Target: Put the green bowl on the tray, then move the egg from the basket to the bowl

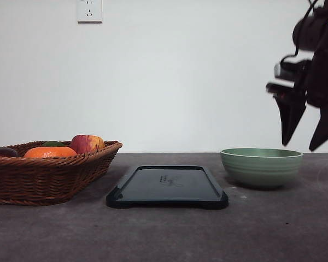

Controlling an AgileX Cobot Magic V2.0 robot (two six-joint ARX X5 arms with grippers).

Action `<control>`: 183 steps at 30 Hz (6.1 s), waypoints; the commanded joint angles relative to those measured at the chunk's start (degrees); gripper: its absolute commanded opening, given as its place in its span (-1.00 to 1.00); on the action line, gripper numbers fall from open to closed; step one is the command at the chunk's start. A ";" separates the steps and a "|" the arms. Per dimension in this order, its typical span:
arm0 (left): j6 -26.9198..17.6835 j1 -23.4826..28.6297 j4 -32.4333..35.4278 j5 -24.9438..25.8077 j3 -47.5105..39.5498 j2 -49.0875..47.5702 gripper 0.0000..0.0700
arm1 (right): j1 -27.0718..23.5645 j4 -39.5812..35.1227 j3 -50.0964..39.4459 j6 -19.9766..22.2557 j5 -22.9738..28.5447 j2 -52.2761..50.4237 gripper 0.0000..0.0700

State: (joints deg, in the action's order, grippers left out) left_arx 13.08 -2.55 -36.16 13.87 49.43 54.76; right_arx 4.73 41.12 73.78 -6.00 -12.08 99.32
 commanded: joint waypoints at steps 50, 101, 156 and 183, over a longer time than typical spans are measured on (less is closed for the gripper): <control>-0.39 -0.15 1.44 0.28 1.20 0.31 -0.21 | 22.21 10.76 31.15 -2.51 -0.79 15.84 -1.00; -0.46 -0.09 1.02 0.11 1.20 0.35 -0.21 | 27.27 1.91 18.07 -2.01 11.43 -0.43 -0.40; -9.42 -8.09 -12.32 -5.10 32.65 42.82 -0.07 | 27.28 -16.91 -30.64 6.40 10.45 -42.13 -0.40; -10.12 -8.13 -5.19 -10.03 32.65 53.22 0.23 | 27.28 -18.26 -30.64 5.92 10.45 -42.13 -0.40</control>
State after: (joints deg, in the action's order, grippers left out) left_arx 3.79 -10.52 -41.82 4.19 80.73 106.89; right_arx 31.77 23.62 42.83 0.19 -1.52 56.75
